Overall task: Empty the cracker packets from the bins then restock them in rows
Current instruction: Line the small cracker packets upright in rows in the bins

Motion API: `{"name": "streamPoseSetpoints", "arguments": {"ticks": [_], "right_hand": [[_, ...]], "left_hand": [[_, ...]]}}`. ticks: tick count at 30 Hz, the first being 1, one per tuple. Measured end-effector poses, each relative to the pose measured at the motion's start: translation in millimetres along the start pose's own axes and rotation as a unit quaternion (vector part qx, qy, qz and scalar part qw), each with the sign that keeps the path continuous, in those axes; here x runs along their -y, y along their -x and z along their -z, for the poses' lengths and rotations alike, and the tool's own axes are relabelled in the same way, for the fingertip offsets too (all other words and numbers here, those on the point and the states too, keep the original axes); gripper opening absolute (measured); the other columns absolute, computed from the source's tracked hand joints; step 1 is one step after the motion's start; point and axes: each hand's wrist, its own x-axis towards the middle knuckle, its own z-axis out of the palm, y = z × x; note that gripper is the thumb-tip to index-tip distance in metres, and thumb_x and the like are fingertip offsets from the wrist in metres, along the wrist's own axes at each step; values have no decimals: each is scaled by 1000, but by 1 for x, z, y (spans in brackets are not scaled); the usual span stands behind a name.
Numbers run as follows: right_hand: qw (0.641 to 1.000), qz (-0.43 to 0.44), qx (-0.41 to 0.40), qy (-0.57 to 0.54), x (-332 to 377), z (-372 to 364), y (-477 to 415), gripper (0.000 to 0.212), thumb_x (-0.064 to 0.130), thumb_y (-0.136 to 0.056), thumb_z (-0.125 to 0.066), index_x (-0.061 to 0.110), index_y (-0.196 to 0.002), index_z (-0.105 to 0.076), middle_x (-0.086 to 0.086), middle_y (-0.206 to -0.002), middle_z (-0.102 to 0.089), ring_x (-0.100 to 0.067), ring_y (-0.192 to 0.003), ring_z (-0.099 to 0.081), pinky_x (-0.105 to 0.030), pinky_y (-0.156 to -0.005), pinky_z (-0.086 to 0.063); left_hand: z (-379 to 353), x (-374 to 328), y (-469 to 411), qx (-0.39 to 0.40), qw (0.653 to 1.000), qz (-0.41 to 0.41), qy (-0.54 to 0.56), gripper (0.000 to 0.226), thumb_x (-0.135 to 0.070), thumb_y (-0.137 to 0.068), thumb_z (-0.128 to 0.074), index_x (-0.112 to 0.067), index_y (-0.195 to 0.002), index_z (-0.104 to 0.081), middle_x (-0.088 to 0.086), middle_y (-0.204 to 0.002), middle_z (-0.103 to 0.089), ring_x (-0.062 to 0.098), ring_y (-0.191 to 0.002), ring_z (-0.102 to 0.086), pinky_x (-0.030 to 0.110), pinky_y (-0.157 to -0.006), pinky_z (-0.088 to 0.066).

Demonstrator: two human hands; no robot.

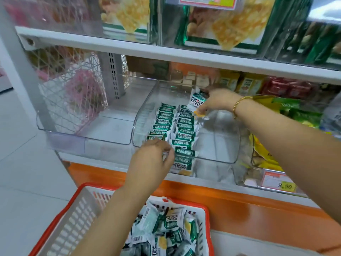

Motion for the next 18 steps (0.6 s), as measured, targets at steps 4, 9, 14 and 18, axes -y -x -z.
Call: {"name": "streamPoseSetpoints", "arguments": {"ticks": [4,9,14,18], "right_hand": [[998,-37,35,44,-3,-6,-38,42,17,-86,-68,-4,-121,-58,-11,-94,-62,-26,-96,-61,-33,-78,-54],[988,-76,0,134,-11,-21,-69,72,24,-68,-85,1,-129,-55,-16,-121,-63,-27,-97,-64,-33,-77,-57],[987,-91,14,135,-12,-39,-83,75,18,-67,-87,0,-131,-52,-19,-134,-53,-32,-114,-58,-38,-89,-53],[982,-109,7,156,-13,-56,-86,69,18,-72,-83,-5,-130,-52,-22,-132,-54,-36,-119,-54,-41,-91,-49]], "left_hand": [[2,11,-9,-14,999,-22,19,20,-40,-87,-63,-21,-87,-70,-14,-84,-60,8,-80,-57,13,-60,-37],[0,19,-10,8,997,-62,33,21,-22,-65,-86,-20,-76,-69,-11,-78,-66,7,-68,-59,12,-59,-38],[-1,23,-8,12,997,-50,50,19,-10,-72,-80,-23,-79,-69,-22,-80,-52,-2,-74,-50,-3,-62,-29],[-1,23,-7,2,996,-70,48,19,-8,-71,-80,-21,-79,-68,-20,-80,-53,-1,-73,-50,-1,-66,-27]]}}
